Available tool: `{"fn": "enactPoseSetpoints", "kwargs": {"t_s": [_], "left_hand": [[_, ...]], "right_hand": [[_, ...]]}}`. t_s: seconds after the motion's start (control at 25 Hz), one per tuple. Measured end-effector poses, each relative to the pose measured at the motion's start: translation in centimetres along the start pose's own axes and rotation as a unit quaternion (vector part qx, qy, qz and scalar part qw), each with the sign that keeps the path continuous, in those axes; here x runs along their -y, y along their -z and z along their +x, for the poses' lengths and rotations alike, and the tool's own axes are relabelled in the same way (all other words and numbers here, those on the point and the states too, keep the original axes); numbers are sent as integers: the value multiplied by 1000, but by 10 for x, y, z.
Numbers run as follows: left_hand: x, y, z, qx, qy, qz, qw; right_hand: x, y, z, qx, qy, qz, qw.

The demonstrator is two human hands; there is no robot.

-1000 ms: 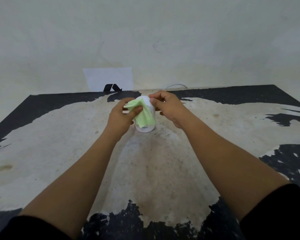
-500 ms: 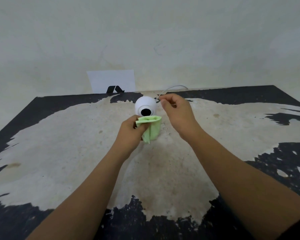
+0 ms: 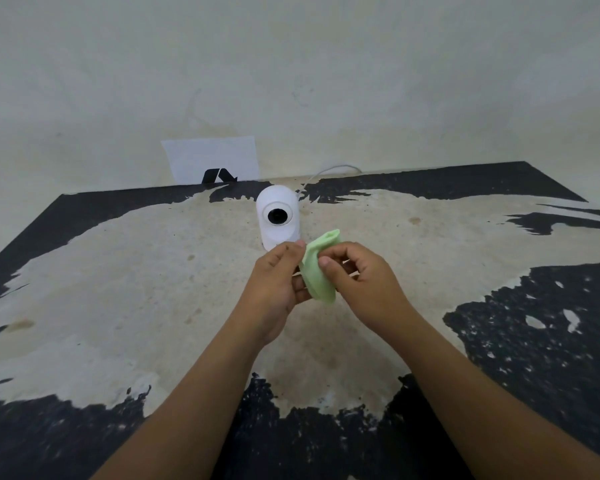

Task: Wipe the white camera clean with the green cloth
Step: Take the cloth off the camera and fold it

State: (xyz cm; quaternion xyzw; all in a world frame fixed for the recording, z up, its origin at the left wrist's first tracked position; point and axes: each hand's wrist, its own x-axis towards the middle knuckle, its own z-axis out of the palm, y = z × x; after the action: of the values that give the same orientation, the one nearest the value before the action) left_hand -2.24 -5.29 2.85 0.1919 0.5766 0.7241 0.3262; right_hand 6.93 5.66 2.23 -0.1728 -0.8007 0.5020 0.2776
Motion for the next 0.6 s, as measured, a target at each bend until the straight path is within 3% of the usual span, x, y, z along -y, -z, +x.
{"fn": "enactPoseSetpoints", "kwargs": {"t_s": [0.4, 0.6], "left_hand": [[10, -19, 1, 20, 34, 51, 998], [9, -26, 10, 6, 16, 38, 999]], "right_hand": [[-4, 17, -12, 17, -66, 9, 998], [-15, 41, -5, -27, -82, 23, 996]]}}
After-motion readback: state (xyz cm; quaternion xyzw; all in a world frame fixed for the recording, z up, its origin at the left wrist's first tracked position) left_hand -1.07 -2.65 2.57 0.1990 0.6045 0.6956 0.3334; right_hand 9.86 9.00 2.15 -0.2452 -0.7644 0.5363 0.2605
